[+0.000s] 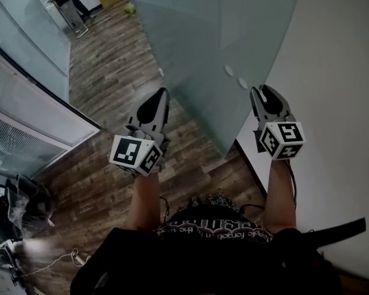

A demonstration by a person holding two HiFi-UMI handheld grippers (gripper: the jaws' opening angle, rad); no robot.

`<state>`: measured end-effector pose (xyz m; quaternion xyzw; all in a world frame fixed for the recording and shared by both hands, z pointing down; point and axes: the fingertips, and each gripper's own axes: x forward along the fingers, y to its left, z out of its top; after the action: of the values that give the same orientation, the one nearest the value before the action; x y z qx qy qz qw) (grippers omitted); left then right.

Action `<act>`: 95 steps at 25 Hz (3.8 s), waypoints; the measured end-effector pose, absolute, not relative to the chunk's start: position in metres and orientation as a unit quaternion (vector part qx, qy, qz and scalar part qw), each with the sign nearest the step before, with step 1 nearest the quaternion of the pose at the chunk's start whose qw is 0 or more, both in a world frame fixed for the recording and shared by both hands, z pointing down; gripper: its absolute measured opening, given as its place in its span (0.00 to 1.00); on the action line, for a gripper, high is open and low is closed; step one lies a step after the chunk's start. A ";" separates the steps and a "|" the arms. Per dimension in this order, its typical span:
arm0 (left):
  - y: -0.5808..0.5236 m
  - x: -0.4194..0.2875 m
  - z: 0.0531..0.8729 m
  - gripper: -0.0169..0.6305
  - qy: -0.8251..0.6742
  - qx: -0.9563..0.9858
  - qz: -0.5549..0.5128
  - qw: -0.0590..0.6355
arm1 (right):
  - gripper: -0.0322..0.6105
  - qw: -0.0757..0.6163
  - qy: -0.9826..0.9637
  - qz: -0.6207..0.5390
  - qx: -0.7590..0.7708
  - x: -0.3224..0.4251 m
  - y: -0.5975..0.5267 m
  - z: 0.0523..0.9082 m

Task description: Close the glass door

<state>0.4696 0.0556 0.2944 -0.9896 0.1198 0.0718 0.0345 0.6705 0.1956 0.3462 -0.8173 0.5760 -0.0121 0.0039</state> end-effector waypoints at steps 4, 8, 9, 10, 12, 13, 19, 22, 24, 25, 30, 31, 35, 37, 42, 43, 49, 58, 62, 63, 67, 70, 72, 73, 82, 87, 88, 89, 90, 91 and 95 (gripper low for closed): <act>0.051 0.463 0.295 0.03 0.125 -0.989 0.070 0.037 | 0.21 -0.002 0.581 -0.012 -0.814 0.665 0.196 0.346; 0.052 0.460 0.295 0.03 0.133 -0.988 0.074 0.037 | 0.22 -0.005 0.588 -0.013 -0.809 0.658 0.195 0.348; 0.053 0.459 0.295 0.03 0.135 -0.987 0.074 0.038 | 0.22 -0.005 0.591 -0.013 -0.807 0.655 0.195 0.348; 0.053 0.458 0.294 0.03 0.137 -0.987 0.074 0.038 | 0.22 -0.005 0.594 -0.014 -0.805 0.653 0.194 0.347; 0.055 0.456 0.295 0.03 0.140 -0.987 0.072 0.038 | 0.22 -0.009 0.601 -0.014 -0.799 0.647 0.194 0.347; 0.056 0.455 0.296 0.03 0.141 -0.987 0.071 0.039 | 0.22 -0.011 0.605 -0.014 -0.796 0.645 0.195 0.348; 0.057 0.442 0.297 0.03 0.156 -0.984 0.072 0.038 | 0.22 0.001 0.628 -0.017 -0.778 0.624 0.190 0.347; 0.056 0.433 0.295 0.03 0.166 -0.983 0.070 0.040 | 0.22 0.002 0.643 -0.020 -0.766 0.610 0.184 0.345; 0.057 0.430 0.296 0.03 0.173 -0.982 0.071 0.038 | 0.22 0.009 0.653 -0.024 -0.757 0.605 0.182 0.344; 0.057 0.428 0.296 0.03 0.176 -0.981 0.071 0.036 | 0.22 0.013 0.658 -0.026 -0.753 0.601 0.181 0.344; 0.060 0.406 0.300 0.03 0.191 -0.978 0.067 0.041 | 0.22 0.008 0.680 -0.025 -0.733 0.572 0.180 0.346; 0.059 0.400 0.300 0.03 0.197 -0.977 0.067 0.042 | 0.22 0.006 0.684 -0.024 -0.729 0.567 0.179 0.347; 0.050 0.378 0.298 0.03 0.227 -0.970 0.070 0.047 | 0.22 0.004 0.700 -0.021 -0.714 0.549 0.172 0.348; 0.045 0.365 0.298 0.03 0.243 -0.966 0.070 0.048 | 0.22 0.003 0.709 -0.020 -0.705 0.539 0.166 0.348; 0.038 0.332 0.298 0.03 0.278 -0.957 0.070 0.049 | 0.22 0.000 0.733 -0.018 -0.680 0.512 0.152 0.346; 0.038 0.326 0.299 0.03 0.284 -0.955 0.069 0.049 | 0.22 0.000 0.737 -0.017 -0.675 0.507 0.150 0.346; 0.038 0.290 0.294 0.03 0.321 -0.943 0.069 0.052 | 0.22 -0.002 0.767 -0.012 -0.641 0.474 0.131 0.339; 0.035 0.237 0.291 0.03 0.371 -0.925 0.061 0.060 | 0.22 -0.009 0.811 -0.006 -0.584 0.422 0.106 0.339; 0.036 0.217 0.292 0.03 0.386 -0.918 0.057 0.064 | 0.22 -0.010 0.825 -0.002 -0.564 0.398 0.100 0.340; 0.035 0.212 0.293 0.03 0.390 -0.917 0.056 0.064 | 0.22 -0.010 0.829 0.000 -0.560 0.392 0.097 0.340; 0.028 0.191 0.295 0.03 0.410 -0.908 0.057 0.062 | 0.22 -0.022 0.839 0.013 -0.544 0.368 0.082 0.342; 0.024 0.175 0.294 0.03 0.423 -0.902 0.056 0.065 | 0.22 -0.022 0.847 0.016 -0.530 0.352 0.073 0.342; 0.022 0.163 0.293 0.03 0.433 -0.897 0.057 0.066 | 0.23 -0.021 0.852 0.017 -0.523 0.342 0.067 0.341; 0.021 0.157 0.292 0.03 0.438 -0.894 0.057 0.066 | 0.23 -0.023 0.854 0.018 -0.519 0.337 0.064 0.340; 0.008 0.103 0.285 0.03 0.475 -0.874 0.064 0.078 | 0.24 -0.033 0.872 0.025 -0.488 0.290 0.037 0.343; 0.000 0.082 0.279 0.03 0.486 -0.867 0.068 0.082 | 0.24 -0.030 0.879 0.026 -0.475 0.271 0.026 0.341; -0.002 0.079 0.278 0.03 0.487 -0.867 0.069 0.083 | 0.24 -0.030 0.880 0.025 -0.473 0.268 0.023 0.341; -0.004 0.076 0.278 0.03 0.488 -0.866 0.070 0.084 | 0.24 -0.032 0.881 0.026 -0.472 0.264 0.020 0.342; -0.006 0.073 0.278 0.03 0.488 -0.866 0.071 0.084 | 0.24 -0.035 0.881 0.028 -0.470 0.260 0.017 0.342; -0.009 0.071 0.277 0.03 0.489 -0.865 0.072 0.085 | 0.24 -0.038 0.882 0.031 -0.469 0.257 0.013 0.342; -0.018 0.059 0.275 0.03 0.491 -0.864 0.074 0.087 | 0.24 -0.044 0.883 0.033 -0.466 0.242 0.000 0.340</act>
<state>0.0589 -0.0184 0.2748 -0.8637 0.4909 0.0737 0.0871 0.2421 -0.0004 0.3401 -0.4662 0.8830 0.0333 -0.0442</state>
